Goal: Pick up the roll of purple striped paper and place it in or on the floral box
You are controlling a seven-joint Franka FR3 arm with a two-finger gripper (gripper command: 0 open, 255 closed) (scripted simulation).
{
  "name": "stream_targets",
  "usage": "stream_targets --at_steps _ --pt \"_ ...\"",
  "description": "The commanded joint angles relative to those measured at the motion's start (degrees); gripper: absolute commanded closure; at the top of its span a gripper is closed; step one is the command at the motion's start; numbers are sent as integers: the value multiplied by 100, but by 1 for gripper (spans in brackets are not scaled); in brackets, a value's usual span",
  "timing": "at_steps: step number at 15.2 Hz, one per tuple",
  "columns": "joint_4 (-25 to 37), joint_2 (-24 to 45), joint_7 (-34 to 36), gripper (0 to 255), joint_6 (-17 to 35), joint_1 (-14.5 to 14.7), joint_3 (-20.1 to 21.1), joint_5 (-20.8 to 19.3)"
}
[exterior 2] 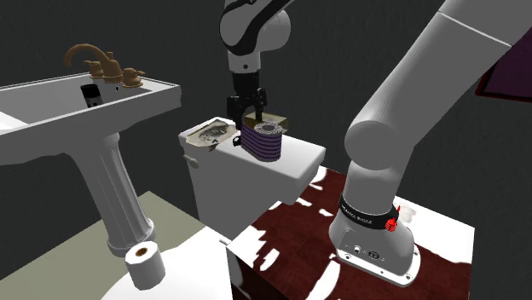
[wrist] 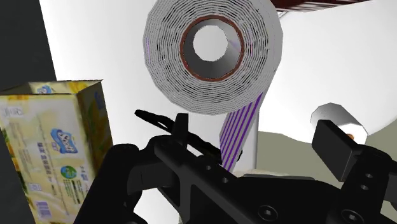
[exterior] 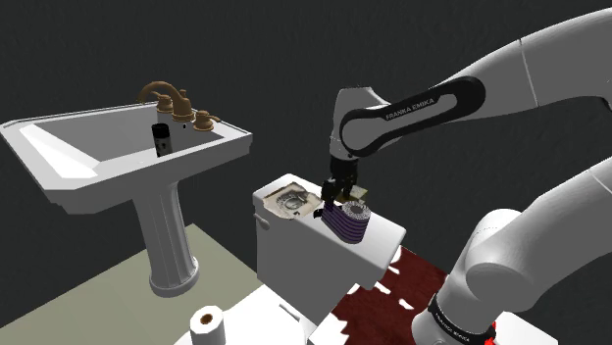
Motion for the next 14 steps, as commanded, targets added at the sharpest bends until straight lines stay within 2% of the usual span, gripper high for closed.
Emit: stream_targets --at_steps 1,6,14 --pt "-60 135 -27 0 228 5 -10 12" --pt "-310 394 -36 0 737 15 -10 27" --pt "-310 394 -36 0 737 15 -10 27"
